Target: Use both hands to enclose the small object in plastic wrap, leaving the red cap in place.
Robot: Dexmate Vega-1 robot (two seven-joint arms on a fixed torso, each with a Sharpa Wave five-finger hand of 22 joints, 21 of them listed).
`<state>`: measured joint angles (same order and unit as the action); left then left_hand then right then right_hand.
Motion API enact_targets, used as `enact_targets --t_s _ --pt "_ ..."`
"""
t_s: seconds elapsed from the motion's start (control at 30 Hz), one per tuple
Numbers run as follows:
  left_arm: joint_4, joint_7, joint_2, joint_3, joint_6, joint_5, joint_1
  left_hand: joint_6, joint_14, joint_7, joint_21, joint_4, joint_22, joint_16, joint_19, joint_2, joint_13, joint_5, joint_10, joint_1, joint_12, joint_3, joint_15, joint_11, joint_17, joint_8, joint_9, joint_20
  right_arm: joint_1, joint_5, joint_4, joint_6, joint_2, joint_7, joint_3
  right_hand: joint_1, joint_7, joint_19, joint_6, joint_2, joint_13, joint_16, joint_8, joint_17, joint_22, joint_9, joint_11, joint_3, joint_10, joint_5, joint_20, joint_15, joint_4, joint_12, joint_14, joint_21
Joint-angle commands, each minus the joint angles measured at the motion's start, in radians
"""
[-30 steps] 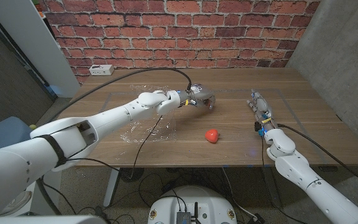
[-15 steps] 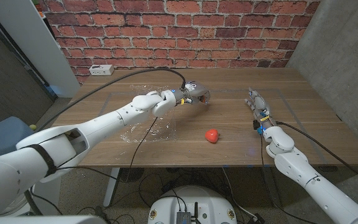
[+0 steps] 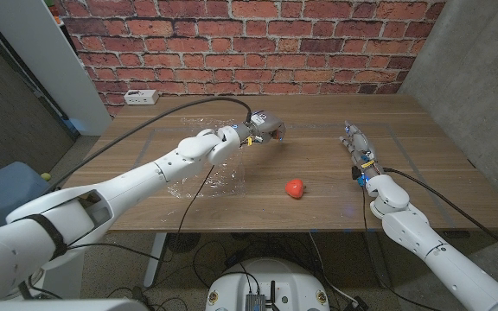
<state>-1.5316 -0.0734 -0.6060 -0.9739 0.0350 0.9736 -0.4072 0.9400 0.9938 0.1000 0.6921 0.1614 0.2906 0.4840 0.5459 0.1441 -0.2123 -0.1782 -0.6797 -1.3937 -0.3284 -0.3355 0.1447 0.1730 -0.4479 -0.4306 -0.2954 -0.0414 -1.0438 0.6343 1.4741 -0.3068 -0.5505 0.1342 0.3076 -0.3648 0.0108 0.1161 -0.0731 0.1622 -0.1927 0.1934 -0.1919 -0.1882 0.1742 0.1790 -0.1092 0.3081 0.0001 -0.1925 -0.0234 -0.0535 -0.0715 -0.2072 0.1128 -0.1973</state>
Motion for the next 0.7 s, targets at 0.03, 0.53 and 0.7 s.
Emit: enact_targets --t_s 0.03,0.53,0.7 --pt "-0.122 0.034 -0.049 0.063 -0.102 0.022 -0.090 0.088 0.006 -0.080 0.012 -0.007 0.002 -0.006 -0.002 0.010 -0.270 -0.005 -0.140 0.003 -0.224 -0.001 0.094 -0.020 -0.006 -0.007 -0.003 0.001 0.019 -0.002 -0.007 0.009 -0.001 -0.019 0.012 0.002 0.003 0.004 -0.010 0.000 -0.004 0.005 0.003 -0.002 0.002 0.004 -0.004 0.006 0.002 -0.001 -0.005 -0.004 0.003 0.000 0.003 -0.002" --pt "-0.238 0.067 -0.103 0.135 -0.217 0.039 -0.200 0.087 0.017 -0.078 0.032 -0.008 0.001 -0.013 -0.009 0.008 -0.289 -0.006 -0.141 0.006 -0.237 0.002 0.095 -0.023 -0.016 -0.009 -0.007 0.001 0.057 -0.007 -0.022 0.026 0.004 -0.050 0.038 0.002 0.003 0.003 -0.010 0.000 -0.004 0.004 0.003 -0.002 0.002 0.004 -0.005 0.007 0.002 -0.001 -0.005 -0.003 0.002 0.001 0.002 -0.002" --pt "-0.264 0.069 -0.116 0.156 -0.254 0.049 -0.232 0.087 0.020 -0.075 0.038 -0.008 0.001 -0.015 -0.011 0.008 -0.295 -0.007 -0.140 0.006 -0.240 0.003 0.095 -0.025 -0.019 -0.009 -0.008 0.001 0.065 -0.013 -0.013 0.040 0.000 -0.050 0.046 0.002 0.003 0.004 -0.010 -0.001 -0.004 0.005 0.003 -0.002 0.002 0.004 -0.005 0.007 0.001 -0.001 -0.004 -0.004 0.002 0.001 0.002 -0.002"
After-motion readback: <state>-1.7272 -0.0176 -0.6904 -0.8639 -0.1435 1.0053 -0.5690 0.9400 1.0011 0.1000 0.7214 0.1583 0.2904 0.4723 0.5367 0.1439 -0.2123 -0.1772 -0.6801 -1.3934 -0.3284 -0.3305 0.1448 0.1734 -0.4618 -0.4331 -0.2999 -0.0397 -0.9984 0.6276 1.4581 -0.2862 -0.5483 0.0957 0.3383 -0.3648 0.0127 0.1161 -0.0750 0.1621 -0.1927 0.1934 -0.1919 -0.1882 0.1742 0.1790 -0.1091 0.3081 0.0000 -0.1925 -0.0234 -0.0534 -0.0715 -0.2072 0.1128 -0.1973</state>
